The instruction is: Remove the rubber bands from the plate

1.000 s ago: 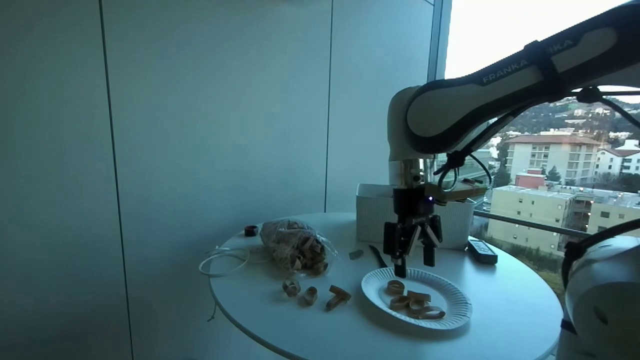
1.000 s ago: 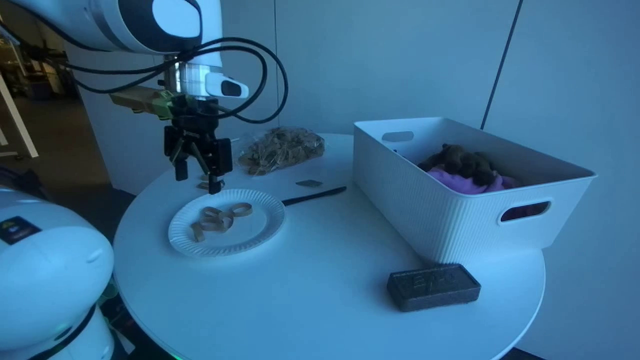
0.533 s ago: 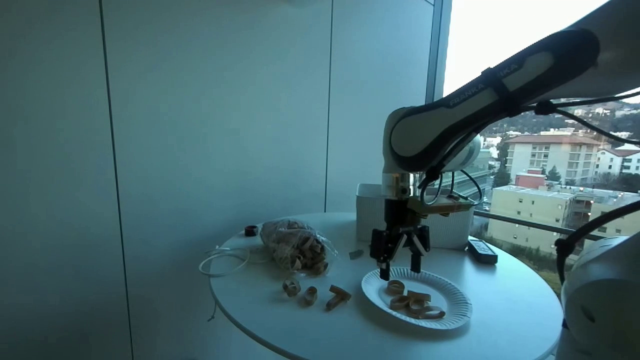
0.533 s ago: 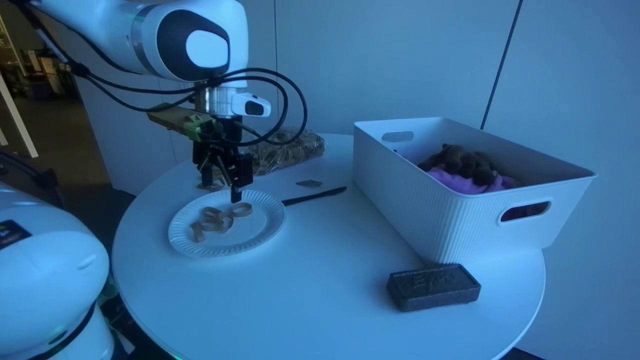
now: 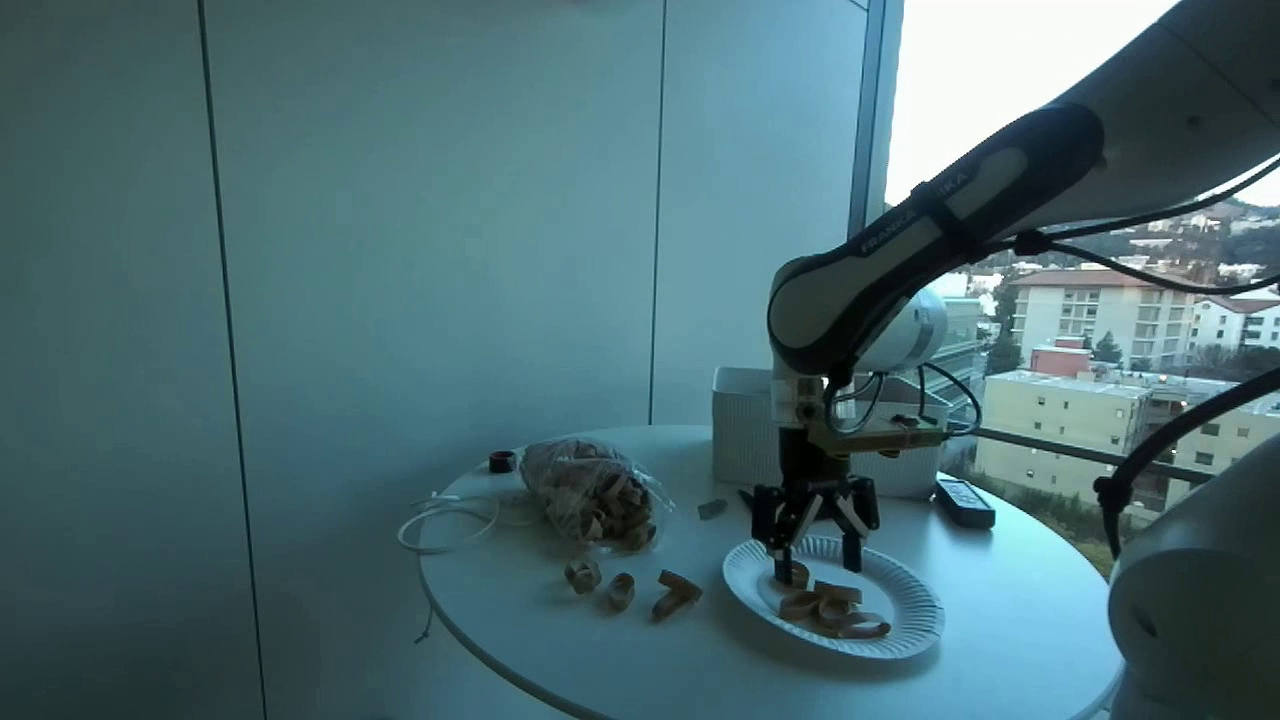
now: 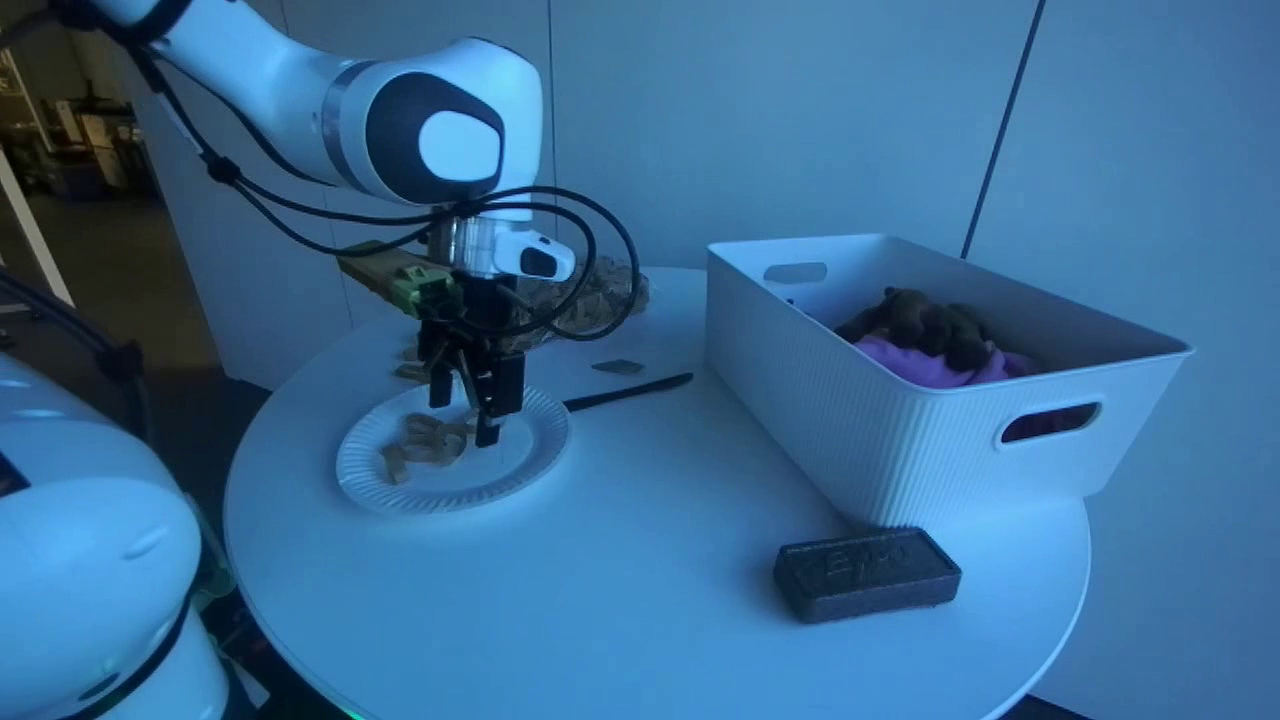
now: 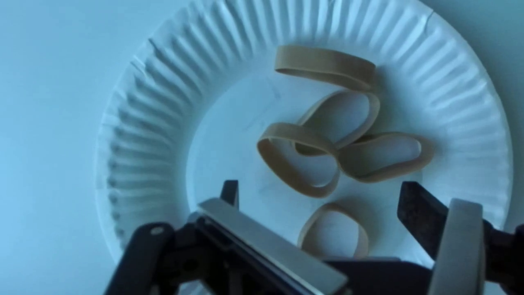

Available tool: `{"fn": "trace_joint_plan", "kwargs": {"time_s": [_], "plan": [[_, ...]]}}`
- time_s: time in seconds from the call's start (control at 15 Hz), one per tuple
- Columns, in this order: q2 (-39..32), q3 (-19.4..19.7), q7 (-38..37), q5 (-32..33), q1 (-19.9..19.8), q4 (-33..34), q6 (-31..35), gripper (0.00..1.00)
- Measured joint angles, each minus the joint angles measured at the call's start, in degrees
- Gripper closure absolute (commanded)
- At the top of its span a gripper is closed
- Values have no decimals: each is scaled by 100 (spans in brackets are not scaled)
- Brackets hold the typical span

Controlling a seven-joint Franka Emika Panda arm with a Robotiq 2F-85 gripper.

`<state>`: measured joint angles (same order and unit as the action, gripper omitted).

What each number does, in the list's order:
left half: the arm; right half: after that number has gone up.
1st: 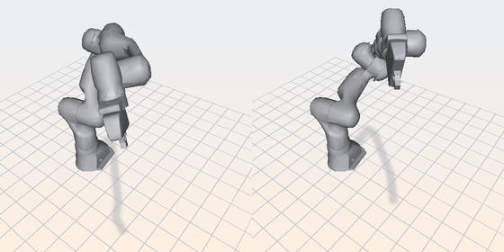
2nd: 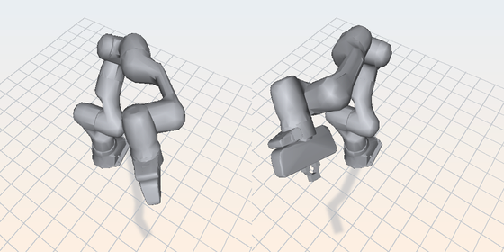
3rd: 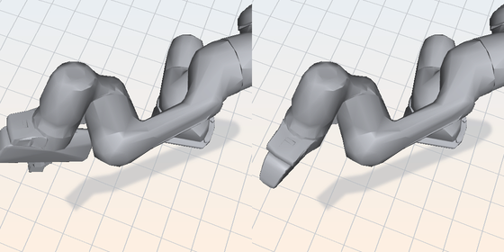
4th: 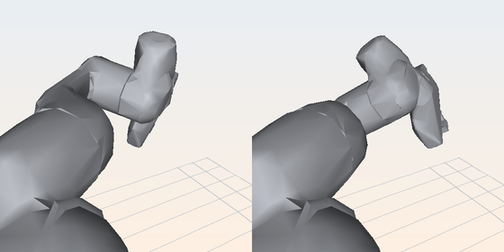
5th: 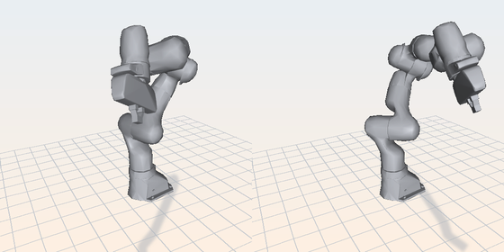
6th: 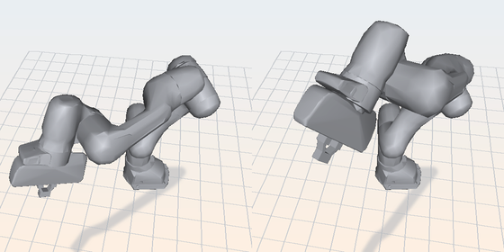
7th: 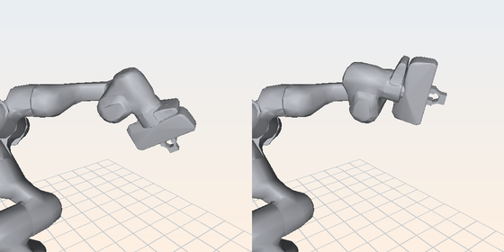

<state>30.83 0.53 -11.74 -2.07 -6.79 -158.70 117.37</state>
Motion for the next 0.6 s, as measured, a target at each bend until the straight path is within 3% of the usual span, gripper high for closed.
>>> {"fn": "trace_joint_plan", "kwargs": {"time_s": [0.4,0.53,0.6], "plan": [[-165,5,-224,0,-46,-3,-57,0],[-238,8,-344,0,-74,-3,-182,27],[-269,9,-392,0,-86,-3,-248,34]]}}
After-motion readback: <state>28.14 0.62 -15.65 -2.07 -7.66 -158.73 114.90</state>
